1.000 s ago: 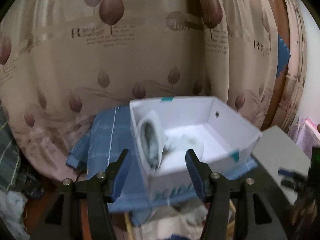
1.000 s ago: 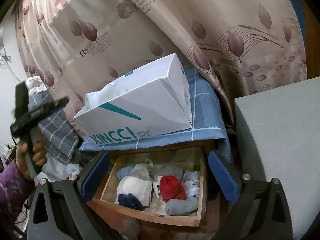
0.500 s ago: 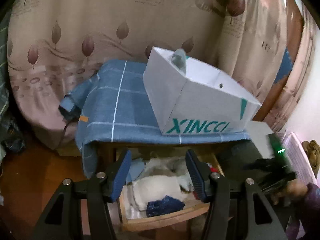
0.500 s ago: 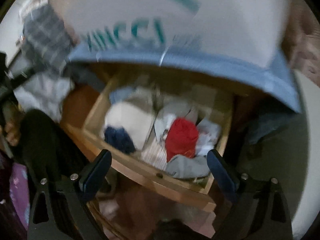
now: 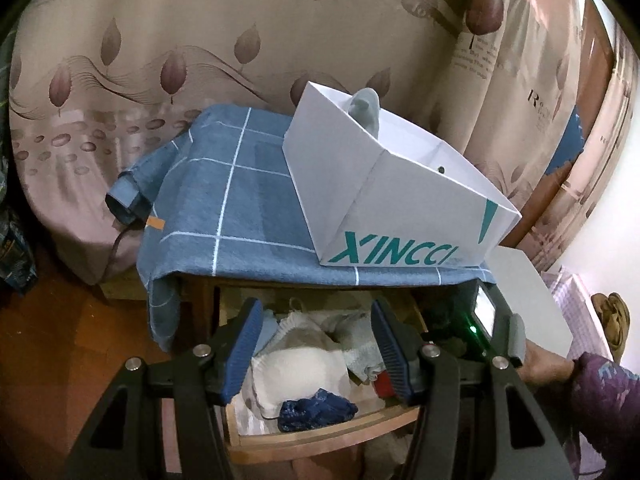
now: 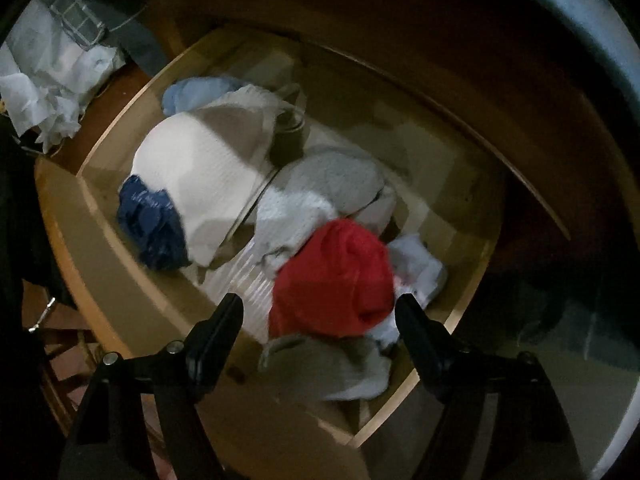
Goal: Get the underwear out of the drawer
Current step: 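Grasp the red sock with the right tool and lift it, then carry the red sock into the shoe box and open the right tool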
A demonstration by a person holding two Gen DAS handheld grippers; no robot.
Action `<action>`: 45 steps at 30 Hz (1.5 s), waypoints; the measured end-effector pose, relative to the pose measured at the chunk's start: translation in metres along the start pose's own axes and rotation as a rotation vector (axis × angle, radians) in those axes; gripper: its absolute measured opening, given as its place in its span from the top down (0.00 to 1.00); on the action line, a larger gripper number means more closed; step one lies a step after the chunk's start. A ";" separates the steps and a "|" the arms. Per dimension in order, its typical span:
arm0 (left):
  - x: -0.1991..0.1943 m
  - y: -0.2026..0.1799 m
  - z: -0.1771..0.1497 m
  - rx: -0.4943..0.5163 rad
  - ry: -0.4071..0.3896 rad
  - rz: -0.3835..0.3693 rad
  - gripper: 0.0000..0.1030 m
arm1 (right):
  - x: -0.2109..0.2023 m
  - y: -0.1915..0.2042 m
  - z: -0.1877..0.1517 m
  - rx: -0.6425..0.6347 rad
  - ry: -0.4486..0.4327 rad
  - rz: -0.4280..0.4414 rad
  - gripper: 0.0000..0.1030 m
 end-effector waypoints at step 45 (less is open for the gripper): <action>0.014 -0.001 -0.013 0.005 0.078 0.023 0.44 | -0.380 -0.012 0.114 0.187 -0.790 0.036 0.80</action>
Point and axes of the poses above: each gripper's, at about its wrist camera, not at the fingertips, and x roughly the way its jaws point, y to its left, z to its top, the point moved 10 cm from there along x, roughly the way its jaws point, and after that the axes turned 10 degrees about -y, right-handed, at the moved point
